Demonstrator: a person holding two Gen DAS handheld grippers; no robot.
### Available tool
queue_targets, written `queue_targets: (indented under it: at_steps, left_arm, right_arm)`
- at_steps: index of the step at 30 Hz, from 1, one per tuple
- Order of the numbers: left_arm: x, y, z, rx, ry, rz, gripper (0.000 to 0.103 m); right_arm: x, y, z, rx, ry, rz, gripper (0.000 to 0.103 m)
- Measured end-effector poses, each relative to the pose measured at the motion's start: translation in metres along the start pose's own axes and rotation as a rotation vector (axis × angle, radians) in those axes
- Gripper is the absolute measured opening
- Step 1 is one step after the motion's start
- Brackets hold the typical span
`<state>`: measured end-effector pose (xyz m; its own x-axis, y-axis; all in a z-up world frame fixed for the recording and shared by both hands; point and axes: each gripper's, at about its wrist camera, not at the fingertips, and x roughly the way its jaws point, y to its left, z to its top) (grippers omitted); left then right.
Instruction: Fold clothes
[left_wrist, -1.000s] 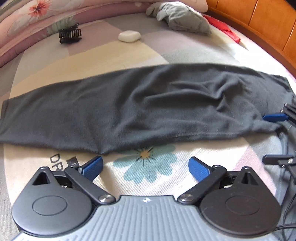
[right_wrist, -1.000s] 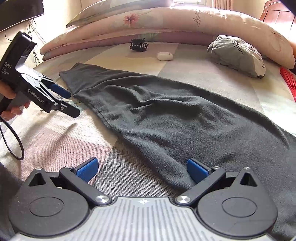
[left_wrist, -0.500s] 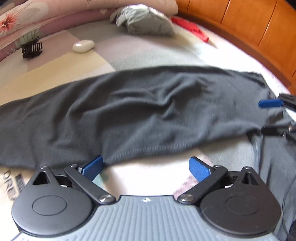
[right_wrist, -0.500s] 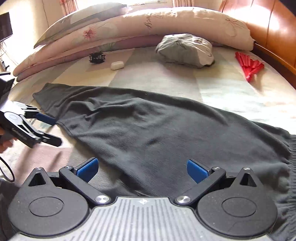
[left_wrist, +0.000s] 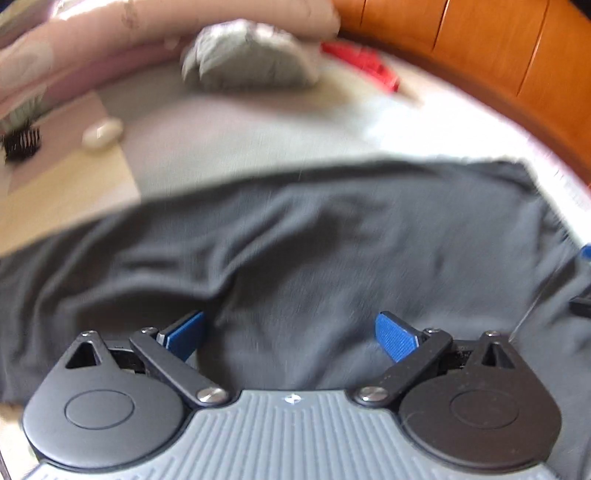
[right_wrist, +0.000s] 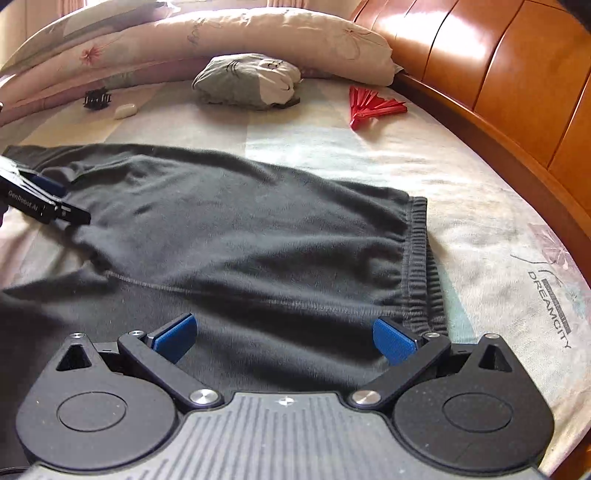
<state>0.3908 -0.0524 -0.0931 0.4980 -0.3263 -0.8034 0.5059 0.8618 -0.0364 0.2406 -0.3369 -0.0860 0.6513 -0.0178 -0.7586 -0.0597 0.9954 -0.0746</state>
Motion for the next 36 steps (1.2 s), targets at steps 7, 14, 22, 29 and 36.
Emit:
queue_targets:
  at_steps: [7, 14, 22, 29, 36]
  left_arm:
    - [-0.035, 0.007, 0.008, -0.042, 0.013, 0.057, 0.097]
    - [-0.065, -0.032, 0.038, -0.061, -0.01, -0.037, 0.097]
    - [-0.063, -0.113, 0.066, -0.003, -0.01, -0.261, 0.098]
    - [-0.003, -0.183, 0.072, -0.019, 0.064, -0.453, 0.098]
    - [0.054, -0.227, 0.075, 0.025, 0.098, -0.454, 0.098]
  right_arm:
    - [0.003, -0.009, -0.026, 0.014, -0.033, 0.045, 0.103]
    - [-0.011, -0.011, -0.029, 0.02, -0.043, 0.035, 0.103]
    - [-0.031, -0.036, -0.058, 0.092, -0.021, -0.012, 0.103]
    - [-0.033, -0.032, -0.069, 0.059, -0.045, -0.002, 0.103]
    - [-0.034, -0.035, -0.075, 0.044, -0.074, 0.026, 0.103]
